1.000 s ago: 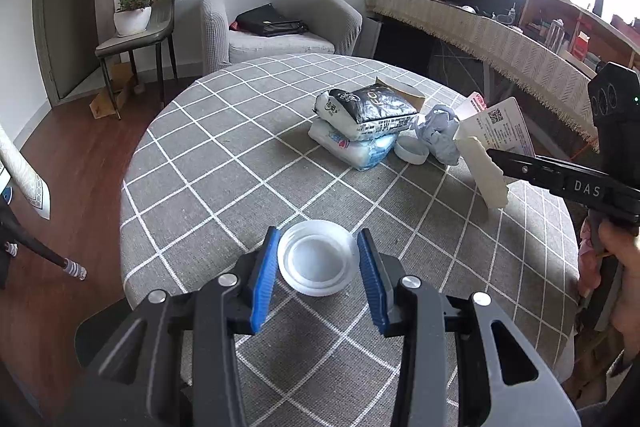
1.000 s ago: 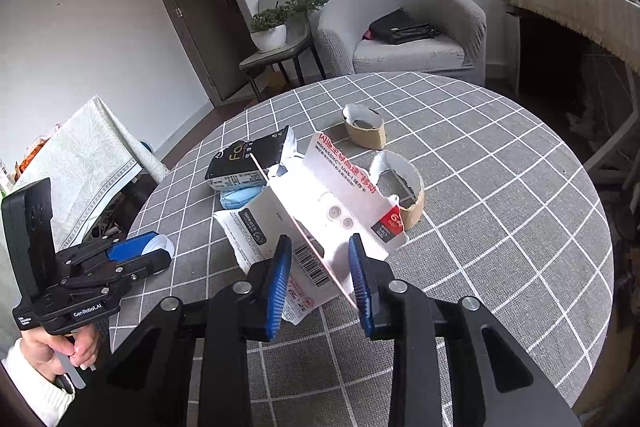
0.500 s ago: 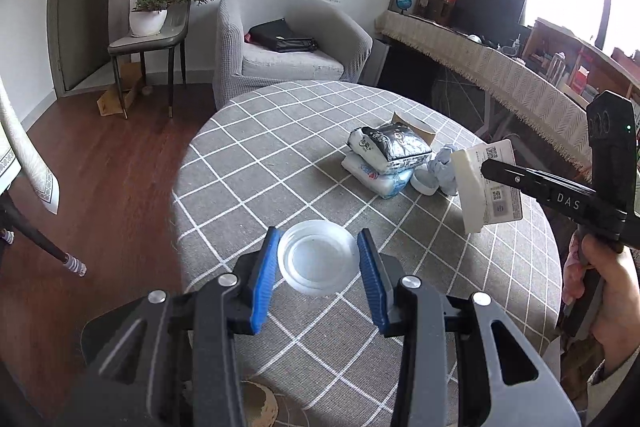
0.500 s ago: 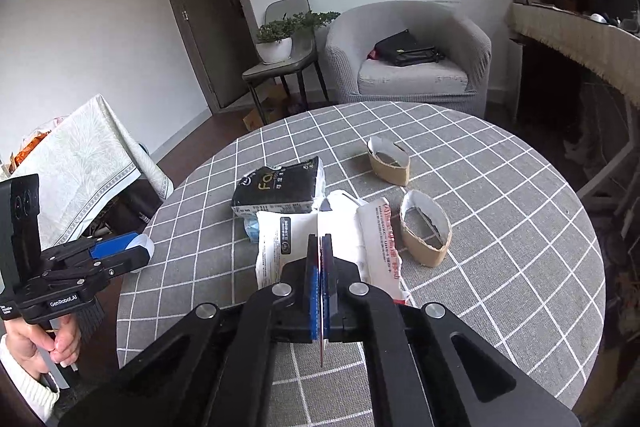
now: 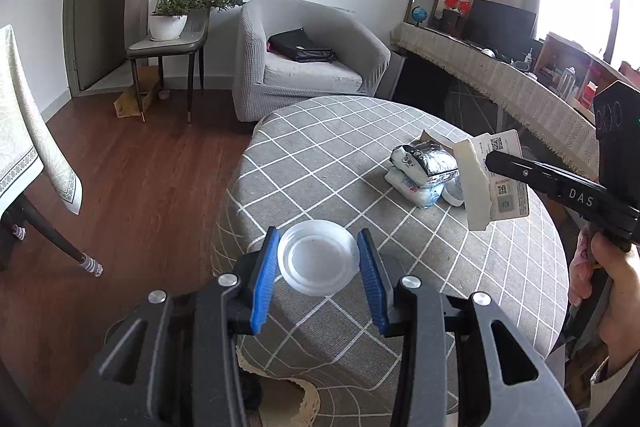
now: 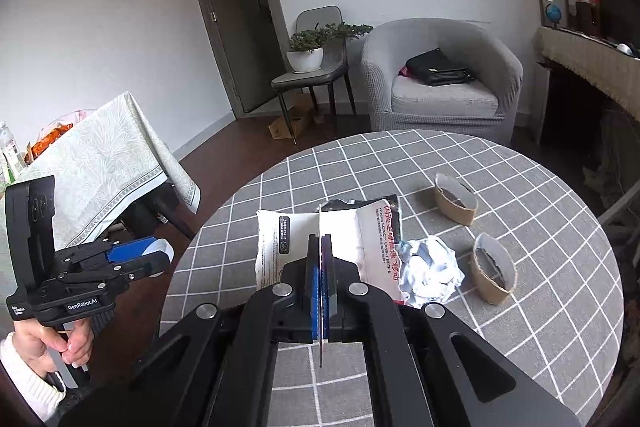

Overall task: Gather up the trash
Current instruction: 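Grasp the white paper packet with red print using the right gripper, then carry the lid and paper packet in both grippers to the teal bin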

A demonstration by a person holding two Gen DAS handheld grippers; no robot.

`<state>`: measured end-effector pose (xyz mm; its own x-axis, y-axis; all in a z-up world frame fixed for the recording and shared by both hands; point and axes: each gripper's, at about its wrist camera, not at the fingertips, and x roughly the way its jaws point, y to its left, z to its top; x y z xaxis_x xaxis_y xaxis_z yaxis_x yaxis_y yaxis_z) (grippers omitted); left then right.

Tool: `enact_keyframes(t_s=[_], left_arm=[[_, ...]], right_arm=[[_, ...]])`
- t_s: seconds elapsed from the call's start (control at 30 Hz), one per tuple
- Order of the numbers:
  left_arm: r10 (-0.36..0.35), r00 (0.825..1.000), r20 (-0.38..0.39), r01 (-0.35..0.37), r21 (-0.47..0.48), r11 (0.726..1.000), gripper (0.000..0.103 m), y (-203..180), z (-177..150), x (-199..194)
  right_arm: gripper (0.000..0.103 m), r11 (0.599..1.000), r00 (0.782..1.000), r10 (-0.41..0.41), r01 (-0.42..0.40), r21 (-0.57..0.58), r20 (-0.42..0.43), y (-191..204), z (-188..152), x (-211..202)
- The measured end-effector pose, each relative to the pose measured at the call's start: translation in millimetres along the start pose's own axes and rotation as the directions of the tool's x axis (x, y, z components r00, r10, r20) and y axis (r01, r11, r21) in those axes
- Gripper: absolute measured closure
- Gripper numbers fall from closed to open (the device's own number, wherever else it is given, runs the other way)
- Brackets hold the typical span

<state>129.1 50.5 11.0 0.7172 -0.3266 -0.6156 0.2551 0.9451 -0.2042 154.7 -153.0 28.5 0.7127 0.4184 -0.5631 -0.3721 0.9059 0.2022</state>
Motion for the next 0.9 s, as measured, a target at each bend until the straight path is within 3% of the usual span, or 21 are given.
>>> enact_keyframes(t_s=[0.6, 0.9], left_arm=[[0.11, 0.994, -0.013, -0.111, -0.044, 0.993, 0.061, 74, -9, -23], [0.161, 0.98, -0.113, -0.169, -0.068, 0.983, 0.061, 125, -33, -17]], right_arm=[[0.102, 0.991, 0.991, 0.117, -0.121, -0.051, -0.061, 75, 13, 54], [0.102, 0.974, 0.974, 0.203, -0.212, -0.084, -0.105, 125, 16, 83]])
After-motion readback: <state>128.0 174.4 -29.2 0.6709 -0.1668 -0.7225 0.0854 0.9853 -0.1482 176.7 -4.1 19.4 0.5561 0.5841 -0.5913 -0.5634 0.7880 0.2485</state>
